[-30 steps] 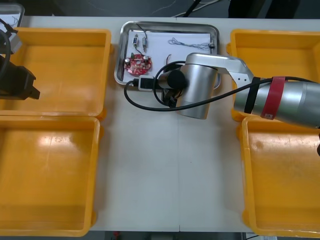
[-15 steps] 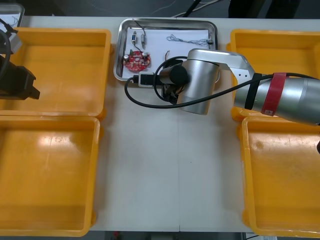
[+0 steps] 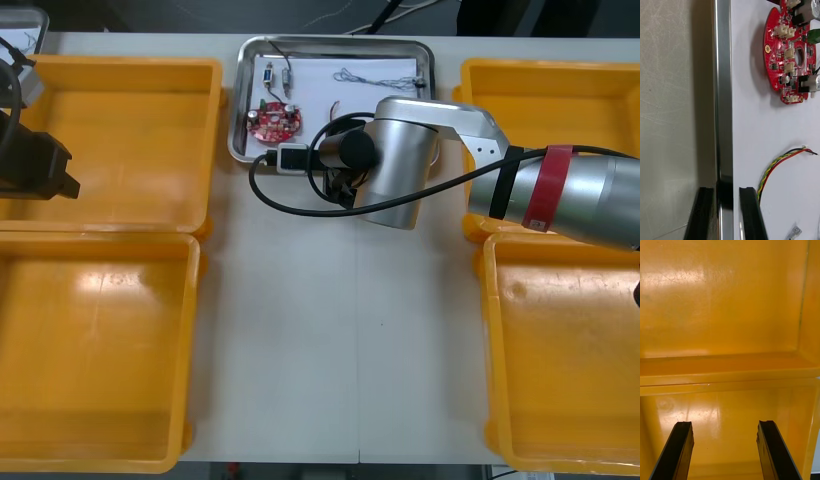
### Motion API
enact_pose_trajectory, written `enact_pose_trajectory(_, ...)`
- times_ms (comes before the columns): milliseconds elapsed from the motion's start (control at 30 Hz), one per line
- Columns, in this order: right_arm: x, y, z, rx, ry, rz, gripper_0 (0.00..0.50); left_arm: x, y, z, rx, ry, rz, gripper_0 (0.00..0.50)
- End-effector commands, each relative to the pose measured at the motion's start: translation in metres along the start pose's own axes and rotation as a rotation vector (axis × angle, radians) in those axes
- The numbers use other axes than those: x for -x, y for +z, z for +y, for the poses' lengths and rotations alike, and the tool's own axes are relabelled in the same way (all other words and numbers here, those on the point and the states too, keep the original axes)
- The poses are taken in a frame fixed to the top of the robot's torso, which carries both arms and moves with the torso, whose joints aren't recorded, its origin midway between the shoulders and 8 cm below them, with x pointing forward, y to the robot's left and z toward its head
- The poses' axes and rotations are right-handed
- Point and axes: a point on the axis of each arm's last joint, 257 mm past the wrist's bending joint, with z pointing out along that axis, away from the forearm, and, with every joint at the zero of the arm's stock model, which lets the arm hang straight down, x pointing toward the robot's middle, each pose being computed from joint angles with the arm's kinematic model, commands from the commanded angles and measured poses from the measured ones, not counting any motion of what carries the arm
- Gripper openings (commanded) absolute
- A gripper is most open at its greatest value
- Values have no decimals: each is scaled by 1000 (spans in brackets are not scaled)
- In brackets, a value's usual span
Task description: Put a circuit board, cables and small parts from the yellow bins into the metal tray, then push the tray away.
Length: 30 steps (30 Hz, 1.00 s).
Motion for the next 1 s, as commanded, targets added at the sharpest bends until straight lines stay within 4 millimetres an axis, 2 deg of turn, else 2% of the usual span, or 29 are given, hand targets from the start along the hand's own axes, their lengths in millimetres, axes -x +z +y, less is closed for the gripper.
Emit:
enact_pose_trajectory(33,32,-13,-34,-49,-37,-51,371,0,-6,5,19,98,-15,500)
enact_pose_trajectory(67,31,-13,-34,-49,-41,-49,428,0,-6,5,19,98,-15,500)
enact_pose_trajectory(167,30,-13,-31,-37,-45,-45,500,0,-6,5,19,98,-15,500)
enact_pose_trajectory(600,29,-29,-26,-3,-67,-8,500,0,-6,5,19,98,-15,500)
enact_pose_trajectory(1000,30,-71,-19,21,-103,61,500,0,-6,5,19,98,-15,500)
